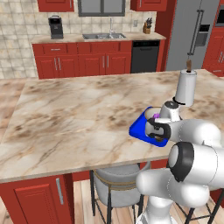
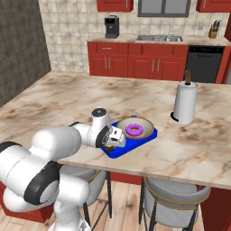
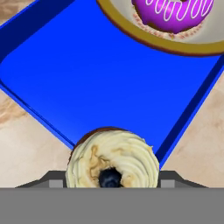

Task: Place the bowl with donut and the cupcake onto the tray.

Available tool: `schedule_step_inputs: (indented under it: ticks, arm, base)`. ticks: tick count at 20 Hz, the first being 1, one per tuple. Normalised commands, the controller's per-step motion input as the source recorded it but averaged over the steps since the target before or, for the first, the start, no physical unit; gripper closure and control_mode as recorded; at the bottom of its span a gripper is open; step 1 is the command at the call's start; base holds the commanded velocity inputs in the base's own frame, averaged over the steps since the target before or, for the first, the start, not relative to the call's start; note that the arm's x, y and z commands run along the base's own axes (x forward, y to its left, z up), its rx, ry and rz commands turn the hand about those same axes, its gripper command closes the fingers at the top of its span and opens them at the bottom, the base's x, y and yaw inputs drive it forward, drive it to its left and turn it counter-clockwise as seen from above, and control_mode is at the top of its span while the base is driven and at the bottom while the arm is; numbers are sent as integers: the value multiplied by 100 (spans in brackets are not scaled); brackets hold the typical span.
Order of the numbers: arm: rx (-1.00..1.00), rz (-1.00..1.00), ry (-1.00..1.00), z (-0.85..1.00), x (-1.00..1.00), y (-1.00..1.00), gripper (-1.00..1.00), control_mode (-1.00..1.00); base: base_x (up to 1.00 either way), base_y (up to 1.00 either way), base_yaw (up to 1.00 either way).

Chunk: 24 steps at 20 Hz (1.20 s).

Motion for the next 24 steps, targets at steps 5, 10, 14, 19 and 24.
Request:
schedule_step_inputs:
  ticks: [5, 10, 14, 19, 24]
  arm:
    - [0, 0, 0, 0, 9, 0, 100, -100]
    - [0, 0, 0, 0, 17, 0, 100, -100]
    - [0, 0, 0, 0, 24, 0, 100, -100]
    - [0, 0, 0, 0, 20, 0, 100, -100]
    - [0, 0, 0, -1, 10, 0, 100, -100]
  base:
    - [0, 0, 0]
    - [0, 0, 0]
    - [0, 0, 0]
    - [0, 0, 0]
    - [0, 0, 0]
